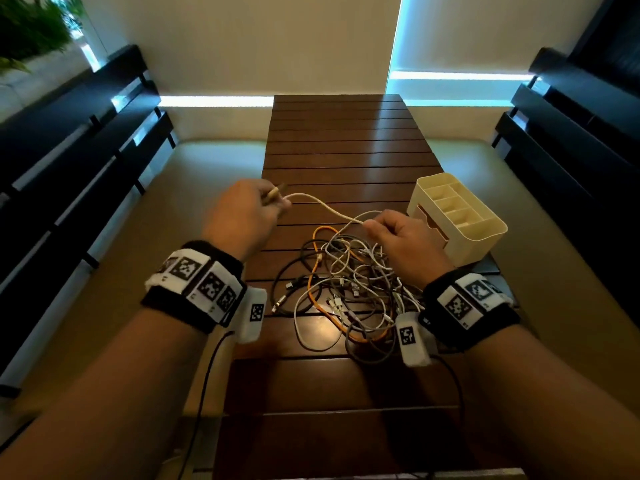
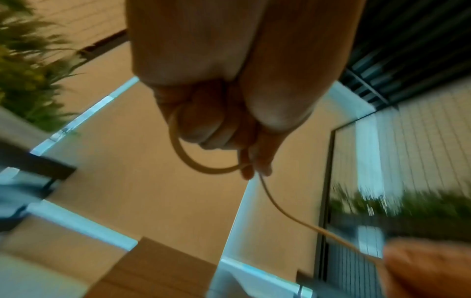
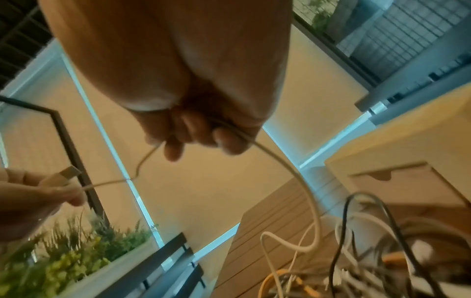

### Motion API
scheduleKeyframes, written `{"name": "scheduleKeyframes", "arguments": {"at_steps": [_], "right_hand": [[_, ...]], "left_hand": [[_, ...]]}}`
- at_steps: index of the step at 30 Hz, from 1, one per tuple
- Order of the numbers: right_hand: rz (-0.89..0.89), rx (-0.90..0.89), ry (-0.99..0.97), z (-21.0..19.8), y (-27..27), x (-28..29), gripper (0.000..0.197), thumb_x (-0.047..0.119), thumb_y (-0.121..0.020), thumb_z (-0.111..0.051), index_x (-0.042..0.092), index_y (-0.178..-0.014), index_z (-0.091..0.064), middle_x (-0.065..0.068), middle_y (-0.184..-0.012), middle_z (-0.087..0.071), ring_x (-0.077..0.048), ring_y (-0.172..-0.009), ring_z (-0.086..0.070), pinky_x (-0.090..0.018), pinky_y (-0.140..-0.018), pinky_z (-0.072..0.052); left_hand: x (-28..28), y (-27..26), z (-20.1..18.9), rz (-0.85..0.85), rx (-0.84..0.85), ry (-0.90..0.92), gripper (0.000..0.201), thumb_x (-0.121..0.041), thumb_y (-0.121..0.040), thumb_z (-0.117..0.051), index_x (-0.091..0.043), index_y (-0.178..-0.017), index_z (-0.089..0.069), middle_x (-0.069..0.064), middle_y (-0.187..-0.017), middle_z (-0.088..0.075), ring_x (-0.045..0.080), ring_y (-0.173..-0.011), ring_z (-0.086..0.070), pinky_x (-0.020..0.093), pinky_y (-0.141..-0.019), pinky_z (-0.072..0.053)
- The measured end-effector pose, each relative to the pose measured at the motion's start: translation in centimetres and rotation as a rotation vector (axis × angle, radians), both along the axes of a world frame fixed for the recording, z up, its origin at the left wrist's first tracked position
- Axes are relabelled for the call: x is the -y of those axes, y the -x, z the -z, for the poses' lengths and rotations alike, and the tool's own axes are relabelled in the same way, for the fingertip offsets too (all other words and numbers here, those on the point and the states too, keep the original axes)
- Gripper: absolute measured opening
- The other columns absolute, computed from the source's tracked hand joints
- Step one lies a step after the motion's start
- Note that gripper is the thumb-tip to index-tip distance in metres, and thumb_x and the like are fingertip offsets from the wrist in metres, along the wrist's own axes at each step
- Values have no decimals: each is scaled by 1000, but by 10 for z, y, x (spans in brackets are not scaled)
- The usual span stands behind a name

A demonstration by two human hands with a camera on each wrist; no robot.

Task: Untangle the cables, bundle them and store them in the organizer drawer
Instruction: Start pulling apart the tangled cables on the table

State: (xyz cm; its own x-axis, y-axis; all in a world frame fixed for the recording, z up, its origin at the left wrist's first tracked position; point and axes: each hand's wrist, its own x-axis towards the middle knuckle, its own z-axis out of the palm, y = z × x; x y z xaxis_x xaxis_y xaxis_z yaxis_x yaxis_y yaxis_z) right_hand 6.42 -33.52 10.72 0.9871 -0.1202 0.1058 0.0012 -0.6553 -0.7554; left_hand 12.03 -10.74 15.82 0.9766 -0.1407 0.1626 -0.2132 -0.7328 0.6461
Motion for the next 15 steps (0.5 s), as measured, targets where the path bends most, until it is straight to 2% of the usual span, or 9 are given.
{"name": "scheduleKeyframes", "arguments": {"at_steps": [2, 3, 5, 6, 8, 10, 12, 13, 15], "right_hand": [[7, 21, 225, 2, -9, 2, 20, 35, -101, -52, 24, -91, -65, 6, -79, -59, -7, -72, -52, -19, -56, -30], [1, 33, 312, 3, -12, 1, 21, 35, -101, -52, 22, -94, -67, 5, -82, -60, -10, -76, -53, -18, -56, -28], [-31, 42, 379, 3, -16, -2, 22, 34, -100, -54, 18, -96, -68, 4, -85, -62, -8, -76, -50, -15, -56, -27], [-66, 54, 378, 1, -16, -4, 21, 34, -100, -55, 17, -96, -68, 5, -84, -61, -5, -73, -49, -14, -56, -27], [-156, 107, 321, -9, -15, -10, 15, 30, -98, -58, 19, -93, -67, 9, -79, -58, 0, -70, -48, -10, -56, -28], [-244, 199, 235, -21, -14, -13, 11, 21, -97, -60, 19, -87, -64, 10, -75, -56, 0, -67, -50, -10, -57, -31], [-277, 276, 224, -33, -12, -11, 12, 18, -96, -61, 21, -84, -61, 13, -72, -55, 3, -66, -51, -8, -58, -33], [-282, 294, 226, -38, -12, -9, 12, 18, -96, -62, 21, -85, -62, 16, -72, -53, 6, -67, -51, -6, -59, -34], [-286, 319, 182, -42, -10, -6, 13, 21, -98, -62, 21, -85, -62, 17, -70, -52, 6, -67, -52, -6, -60, -36]], "left_hand": [[7, 5, 6, 2, 90, -85, 27, -35, -93, -66, -17, -113, -66, -7, -102, -58, 16, -94, -58, 28, -75, -42], [10, 9, 5, 1, 199, -87, 29, -36, -93, -66, -16, -114, -65, -3, -105, -57, 16, -93, -56, 29, -75, -41], [25, 18, 1, 60, 374, -18, 18, -29, -94, -64, -13, -101, -65, 2, -99, -53, 15, -83, -50, 22, -67, -37], [34, 22, 1, 115, 400, 9, 13, -25, -95, -63, -12, -95, -63, 0, -97, -50, 13, -79, -47, 18, -64, -33], [49, 26, 6, 231, 366, 58, 6, -21, -96, -60, -15, -93, -59, -3, -96, -50, 11, -79, -46, 12, -63, -30], [54, 23, 14, 354, 269, 80, 12, -20, -99, -56, -16, -108, -62, -4, -102, -59, 10, -87, -53, 10, -68, -35], [52, 19, 21, 437, 169, 43, 20, -26, -103, -49, -19, -117, -61, -2, -102, -67, 14, -90, -59, 18, -69, -42], [50, 17, 21, 452, 157, 22, 21, -31, -104, -46, -20, -113, -61, -1, -94, -68, 17, -87, -60, 25, -67, -42], [49, 17, 12, 464, 185, -35, 27, -38, -104, -42, -19, -100, -61, -2, -79, -64, 15, -74, -58, 25, -58, -36]]}}
